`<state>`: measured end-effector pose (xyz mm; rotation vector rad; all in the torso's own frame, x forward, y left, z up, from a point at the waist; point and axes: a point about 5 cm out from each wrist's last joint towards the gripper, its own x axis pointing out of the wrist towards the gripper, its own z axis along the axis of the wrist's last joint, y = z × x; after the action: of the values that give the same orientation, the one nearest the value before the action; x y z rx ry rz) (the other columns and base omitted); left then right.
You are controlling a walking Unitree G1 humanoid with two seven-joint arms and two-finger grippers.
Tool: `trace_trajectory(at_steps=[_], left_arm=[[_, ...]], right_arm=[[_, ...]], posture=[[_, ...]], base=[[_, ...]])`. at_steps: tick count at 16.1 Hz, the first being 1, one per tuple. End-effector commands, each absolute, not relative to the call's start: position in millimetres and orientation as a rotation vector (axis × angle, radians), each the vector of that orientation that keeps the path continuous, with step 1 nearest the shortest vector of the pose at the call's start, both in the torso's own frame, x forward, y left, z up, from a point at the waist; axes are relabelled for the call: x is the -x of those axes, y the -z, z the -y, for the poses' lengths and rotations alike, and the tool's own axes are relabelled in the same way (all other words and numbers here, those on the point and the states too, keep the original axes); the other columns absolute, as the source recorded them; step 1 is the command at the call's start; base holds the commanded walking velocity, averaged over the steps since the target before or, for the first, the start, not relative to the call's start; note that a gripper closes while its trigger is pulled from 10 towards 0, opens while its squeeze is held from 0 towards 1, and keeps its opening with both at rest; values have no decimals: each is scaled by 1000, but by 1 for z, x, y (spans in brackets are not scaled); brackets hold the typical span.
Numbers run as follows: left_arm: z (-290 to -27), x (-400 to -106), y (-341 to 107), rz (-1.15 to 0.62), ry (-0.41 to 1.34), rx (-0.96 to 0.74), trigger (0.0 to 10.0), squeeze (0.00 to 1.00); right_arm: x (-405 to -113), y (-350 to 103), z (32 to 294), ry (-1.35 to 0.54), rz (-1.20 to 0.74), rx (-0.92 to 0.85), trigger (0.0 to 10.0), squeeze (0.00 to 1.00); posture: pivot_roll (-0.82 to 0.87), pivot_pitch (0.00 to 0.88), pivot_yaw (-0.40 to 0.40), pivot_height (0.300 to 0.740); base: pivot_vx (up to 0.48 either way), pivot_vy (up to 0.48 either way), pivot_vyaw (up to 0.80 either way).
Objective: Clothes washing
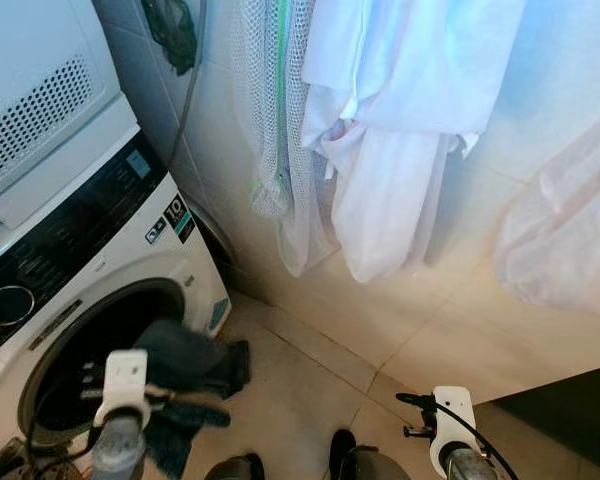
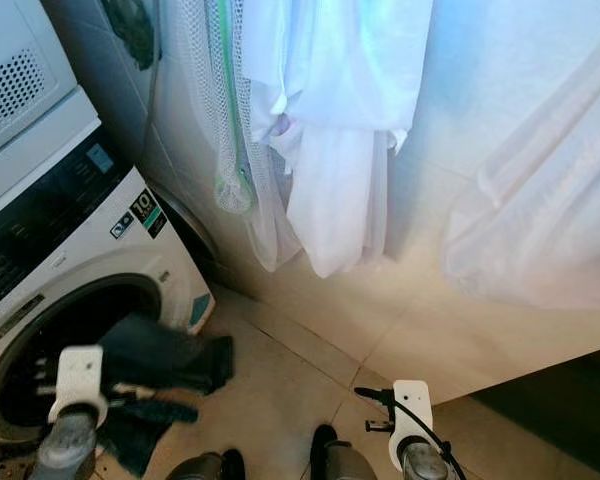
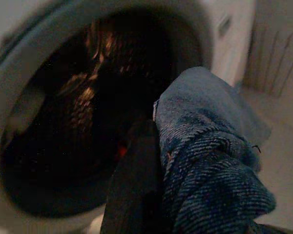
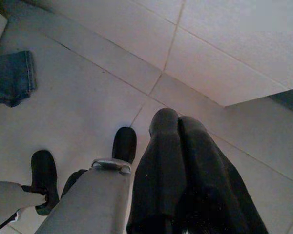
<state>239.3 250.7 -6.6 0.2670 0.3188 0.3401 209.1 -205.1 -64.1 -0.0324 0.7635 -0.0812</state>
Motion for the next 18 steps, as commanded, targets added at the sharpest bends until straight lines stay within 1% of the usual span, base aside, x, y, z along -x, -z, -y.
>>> trace_trajectory(at_steps=[1, 3, 5, 7, 8, 11, 13, 15, 18], left_arm=[[-279, -231, 1, -316, -465, -277, 10000, 0], [-298, -236, -12, -273, -550, -254, 10000, 0], [-302, -244, -21, -239, -531, -273, 10000, 0], [-290, -250, -20, -229, -483, -278, 10000, 0], [-279, -250, -15, -236, -453, -273, 10000, 0], [-259, -247, -5, -255, -404, -260, 10000, 0], [-246, -241, 7, -298, -362, -257, 10000, 0], [-243, -233, 16, -345, -350, -260, 10000, 0], [-244, -231, 16, -345, -360, -255, 10000, 0]], right_arm=[[-202, 68, 206, 86, -784, 26, 10000, 0], [-202, 68, 206, 84, -783, 29, 10000, 0], [-203, 67, 206, 84, -781, 30, 10000, 0], [-204, 67, 206, 85, -780, 27, 10000, 0], [-204, 67, 205, 84, -780, 24, 10000, 0], [-203, 68, 204, 83, -782, 23, 10000, 0], [-203, 68, 204, 85, -782, 24, 10000, 0], [-203, 68, 204, 86, -780, 22, 10000, 0], [-204, 68, 203, 84, -778, 20, 10000, 0]], posture=[[62, 230, 30, 740], [70, 233, 27, 740], [70, 233, 27, 740], [71, 240, 29, 740], [68, 241, 28, 740], [69, 248, 29, 740], [72, 252, 31, 740], [67, 254, 34, 740], [73, 257, 34, 740]], base=[[0, 0, 0], [0, 0, 0], [0, 0, 0], [0, 0, 0], [0, 0, 0], [0, 0, 0], [0, 0, 0], [0, 0, 0], [0, 0, 0]])
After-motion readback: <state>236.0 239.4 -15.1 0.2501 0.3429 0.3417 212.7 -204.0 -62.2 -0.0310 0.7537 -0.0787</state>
